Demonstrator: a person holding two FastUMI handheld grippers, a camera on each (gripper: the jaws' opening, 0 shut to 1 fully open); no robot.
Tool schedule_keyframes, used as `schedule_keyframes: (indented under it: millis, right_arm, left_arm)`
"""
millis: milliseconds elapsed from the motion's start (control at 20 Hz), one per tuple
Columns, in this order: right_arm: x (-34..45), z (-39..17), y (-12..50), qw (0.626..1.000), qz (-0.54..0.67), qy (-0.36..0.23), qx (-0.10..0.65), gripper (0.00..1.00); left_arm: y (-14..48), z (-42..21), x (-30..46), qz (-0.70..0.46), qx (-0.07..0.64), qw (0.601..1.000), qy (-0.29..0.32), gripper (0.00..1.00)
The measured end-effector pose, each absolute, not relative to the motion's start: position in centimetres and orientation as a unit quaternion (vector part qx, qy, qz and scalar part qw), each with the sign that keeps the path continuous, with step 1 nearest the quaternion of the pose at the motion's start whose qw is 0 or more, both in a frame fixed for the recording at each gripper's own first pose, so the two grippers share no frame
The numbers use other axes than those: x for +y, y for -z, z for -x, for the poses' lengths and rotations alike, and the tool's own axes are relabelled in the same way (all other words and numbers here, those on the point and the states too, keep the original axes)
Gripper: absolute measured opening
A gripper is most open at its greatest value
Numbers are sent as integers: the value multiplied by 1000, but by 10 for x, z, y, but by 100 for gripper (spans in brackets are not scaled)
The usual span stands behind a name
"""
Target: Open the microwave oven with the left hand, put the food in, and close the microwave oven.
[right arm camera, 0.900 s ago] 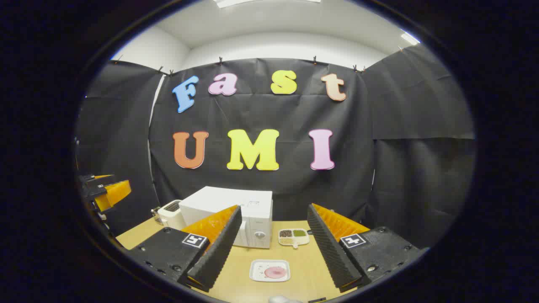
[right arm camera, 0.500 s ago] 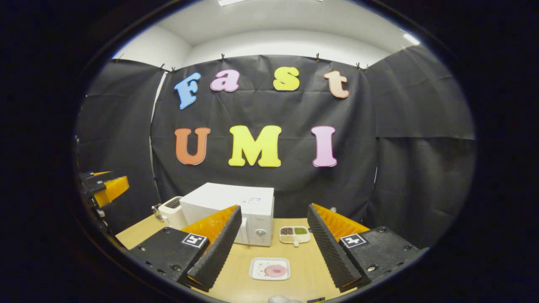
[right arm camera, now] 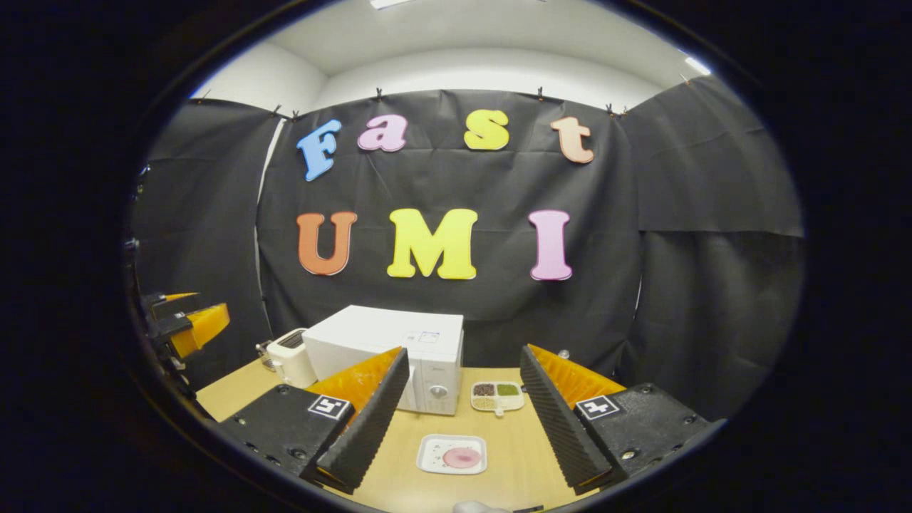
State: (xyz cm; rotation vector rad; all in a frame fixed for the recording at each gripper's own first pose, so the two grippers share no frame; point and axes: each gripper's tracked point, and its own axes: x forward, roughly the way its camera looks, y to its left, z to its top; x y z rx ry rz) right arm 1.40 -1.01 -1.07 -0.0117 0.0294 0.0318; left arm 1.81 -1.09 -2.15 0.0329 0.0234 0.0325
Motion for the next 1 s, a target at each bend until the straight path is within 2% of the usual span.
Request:
schedule_keyframes:
  millis: [50, 150, 200, 250, 300, 400, 450, 500, 550, 600, 650, 700, 750, 800, 850, 900, 950, 1000]
  right_arm:
    - [-12, -17, 10, 1000, 3, -19, 15, 94]
    - [-18, -21, 12, 1000, -1, -20, 18, 94]
    - [-21, -23, 12, 1000, -2, -19, 17, 100]
    - [-25, -24, 12, 1000, -2, -19, 16, 100]
    - [-26, -26, 12, 1000, -3, -20, 15, 94]
    - [-32, -27, 14, 1000, -5, -21, 17, 94]
    - [-36, -29, 14, 1000, -5, -20, 17, 100]
    - [-41, -30, 16, 1000, -4, -17, 20, 94]
    - [-46, -31, 18, 1000, -3, -16, 23, 94]
    - [-49, -31, 19, 1000, -3, -14, 27, 100]
    - [-54, -32, 20, 999, -1, -13, 31, 94]
    - [-59, -33, 21, 999, 0, -14, 32, 94]
    - [-64, -34, 22, 999, 2, -13, 36, 100]
    - [-70, -34, 24, 999, 5, -12, 40, 100]
    - [-75, -35, 26, 999, 9, -8, 46, 94]
    - [-80, -35, 28, 999, 12, -5, 49, 100]
    - [-86, -36, 30, 998, 15, -2, 54, 100]
    - [-90, -36, 33, 998, 18, 2, 60, 94]
  left_arm:
    - [24, -21, -15, -18, 14, 1000, -15, 96]
    - [30, -27, -24, -20, 19, 1000, -11, 96]
    - [32, -30, -29, -21, 20, 1000, -8, 96]
    - [34, -33, -34, -22, 19, 1000, -6, 96]
    - [38, -37, -39, -25, 21, 999, -3, 96]
    - [49, -48, -52, -20, 22, 1000, 5, 96]
    - [55, -54, -61, -17, 23, 1000, 12, 96]
    - [64, -61, -70, -16, 26, 999, 18, 96]
    - [75, -69, -80, -16, 29, 999, 26, 96]
    - [86, -76, -91, -15, 32, 999, 32, 96]
    - [97, -85, -102, -15, 35, 998, 40, 96]
    - [110, -93, -113, -14, 36, 998, 47, 96]
    - [120, -101, -125, -12, 35, 998, 55, 96]
    - [130, -109, -138, -11, 36, 997, 63, 96]
    - [142, -118, -151, -11, 40, 997, 71, 96]
    - [155, -127, -162, -9, 47, 996, 76, 96]
    - [168, -138, -174, -8, 53, 995, 81, 96]
    - [181, -151, -183, -8, 61, 995, 82, 96]
